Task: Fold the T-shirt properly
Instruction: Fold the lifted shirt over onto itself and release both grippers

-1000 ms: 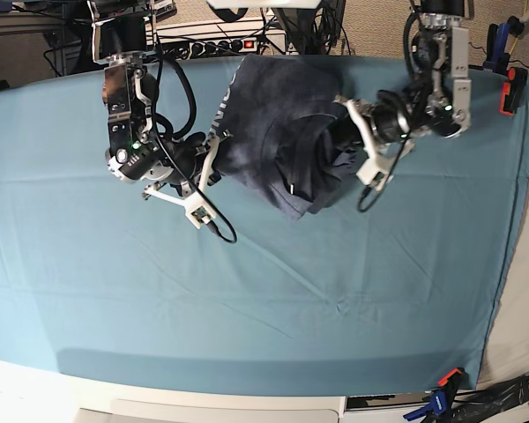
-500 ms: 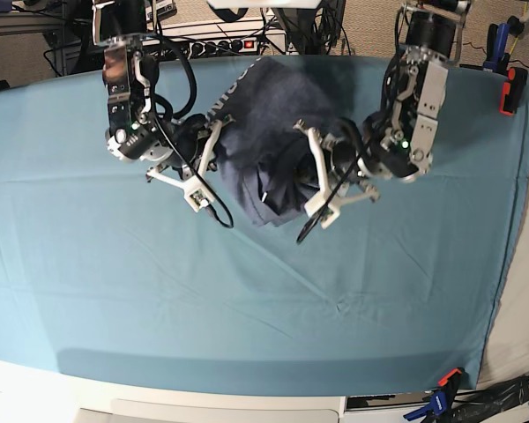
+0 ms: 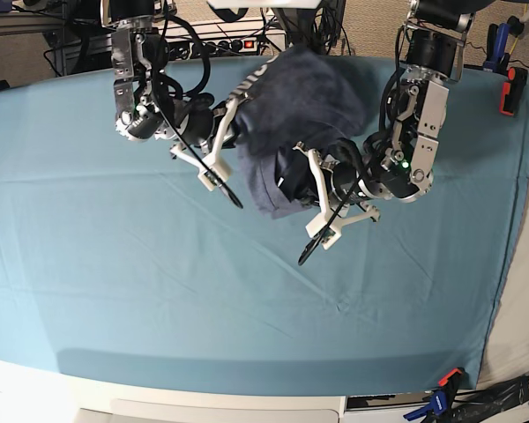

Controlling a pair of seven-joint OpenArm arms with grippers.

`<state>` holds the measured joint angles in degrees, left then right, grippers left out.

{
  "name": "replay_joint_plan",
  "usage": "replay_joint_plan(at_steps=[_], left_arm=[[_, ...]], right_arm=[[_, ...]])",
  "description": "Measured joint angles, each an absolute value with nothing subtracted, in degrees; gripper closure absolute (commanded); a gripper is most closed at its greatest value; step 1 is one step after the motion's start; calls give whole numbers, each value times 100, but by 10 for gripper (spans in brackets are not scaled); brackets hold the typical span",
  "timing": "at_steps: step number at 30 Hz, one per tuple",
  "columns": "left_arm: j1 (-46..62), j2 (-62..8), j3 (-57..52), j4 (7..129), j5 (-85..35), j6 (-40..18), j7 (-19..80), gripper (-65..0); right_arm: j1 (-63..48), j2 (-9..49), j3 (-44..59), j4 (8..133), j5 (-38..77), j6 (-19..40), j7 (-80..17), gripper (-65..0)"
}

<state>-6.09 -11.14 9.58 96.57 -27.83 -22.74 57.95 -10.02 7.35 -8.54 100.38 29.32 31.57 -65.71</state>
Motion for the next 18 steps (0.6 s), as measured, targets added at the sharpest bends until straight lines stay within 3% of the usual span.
replay_joint_plan(at_steps=[10,18], left_arm=[[-1149,-1149,958,9657,-2768,-2292,6101,0],[-1304,-1754,779,9660,-2657,-2141,6357,0]], right_arm=[[-1063,301,-886,9974,3142,3347,-6768,0],[-823,331,-904,9966,2923,3393,-6893,0]])
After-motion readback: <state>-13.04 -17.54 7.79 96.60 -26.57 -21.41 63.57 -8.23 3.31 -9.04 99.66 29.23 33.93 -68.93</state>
